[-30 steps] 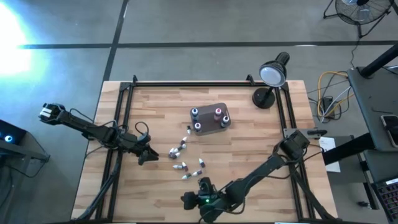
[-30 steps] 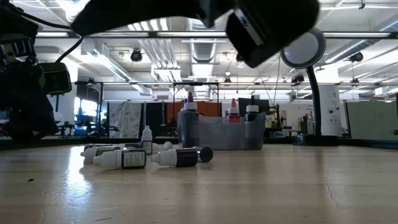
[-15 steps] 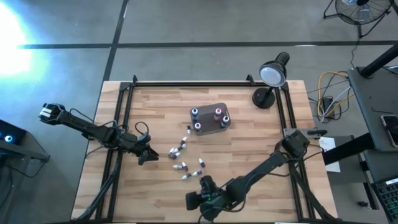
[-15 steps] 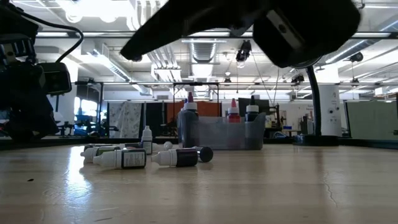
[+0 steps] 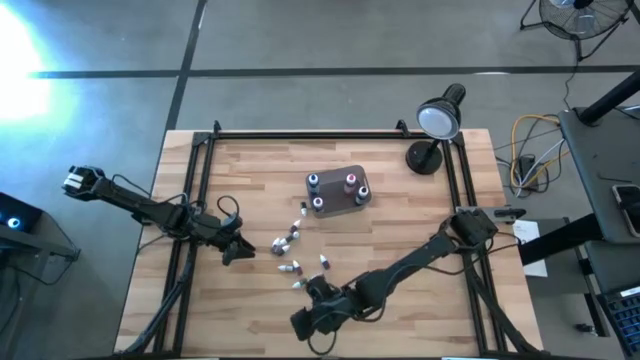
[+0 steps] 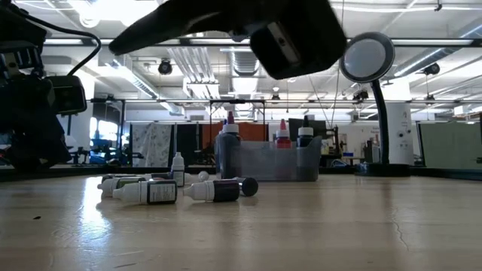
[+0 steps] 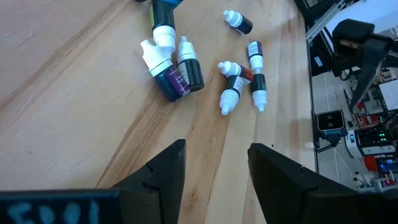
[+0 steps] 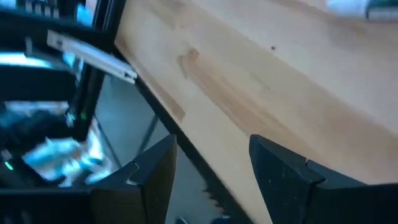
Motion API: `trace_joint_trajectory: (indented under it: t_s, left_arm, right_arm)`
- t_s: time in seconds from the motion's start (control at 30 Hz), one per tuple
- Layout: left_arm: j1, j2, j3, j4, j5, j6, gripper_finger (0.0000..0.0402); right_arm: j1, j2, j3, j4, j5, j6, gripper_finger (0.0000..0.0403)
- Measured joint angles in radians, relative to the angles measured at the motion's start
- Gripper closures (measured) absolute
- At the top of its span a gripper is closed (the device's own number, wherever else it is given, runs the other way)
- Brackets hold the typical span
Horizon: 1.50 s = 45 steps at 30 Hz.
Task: Pick & Place food coloring
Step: Put the small dark green food coloring bottle into the black transparent bin
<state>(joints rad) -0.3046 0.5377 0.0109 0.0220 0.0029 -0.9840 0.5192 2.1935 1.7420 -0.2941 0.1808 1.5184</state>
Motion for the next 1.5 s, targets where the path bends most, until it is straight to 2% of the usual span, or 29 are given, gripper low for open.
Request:
trace_joint_trajectory:
  t_s: [0.07, 0.17, 0.33, 0.5, 0.57, 0.63, 0.7, 0.83, 0.9, 0.97, 1.1, 1.5]
  left_arm:
    - [0.0, 0.0, 0.0, 0.0, 0.0, 0.0, 0.025]
    - [0.0, 0.0, 0.0, 0.0, 0.0, 0.0, 0.025]
    - [0.0, 0.0, 0.0, 0.0, 0.0, 0.0, 0.025]
    - [0.0, 0.0, 0.0, 0.0, 0.0, 0.0, 0.025]
    - [0.0, 0.0, 0.0, 0.0, 0.0, 0.0, 0.025]
    - [0.0, 0.0, 0.0, 0.0, 0.0, 0.0, 0.025]
    - [0.0, 0.0, 0.0, 0.0, 0.0, 0.0, 0.025]
    - [0.0, 0.0, 0.0, 0.0, 0.0, 0.0, 0.025]
    - [0.0, 0.0, 0.0, 0.0, 0.0, 0.0, 0.025]
    - [0.0, 0.0, 0.0, 0.0, 0.0, 0.0, 0.025]
    - [0.0, 0.0, 0.0, 0.0, 0.0, 0.0, 0.025]
    - [0.0, 0.002, 0.0, 0.0, 0.0, 0.0, 0.025]
  right_arm:
    - [-0.006, 0.0, 0.0, 0.005, -0.015, -0.07, 0.0206]
    - [-0.02, -0.006, 0.0, 0.044, -0.112, -0.185, 0.0207]
    - [-0.071, -0.016, 0.008, 0.216, -0.272, -0.411, 0.0207]
    - [-0.134, -0.016, 0.043, 0.376, -0.294, -0.426, 0.0207]
    - [-0.175, -0.016, 0.079, 0.402, -0.363, -0.4, 0.0207]
    - [-0.224, -0.017, 0.127, 0.324, -0.414, -0.382, 0.0207]
    - [-0.272, -0.018, 0.188, 0.096, -0.407, -0.347, 0.0207]
    - [-0.328, -0.014, 0.302, -0.464, -0.332, -0.316, 0.0209]
    - [-0.331, -0.015, 0.336, -0.679, -0.265, -0.292, 0.0209]
    - [-0.329, -0.015, 0.346, -0.818, -0.228, -0.272, 0.0209]
    - [-0.338, -0.004, 0.299, -0.822, -0.263, -0.241, 0.0209]
    - [-0.345, 0.014, 0.102, -0.694, -0.221, -0.231, 0.0215]
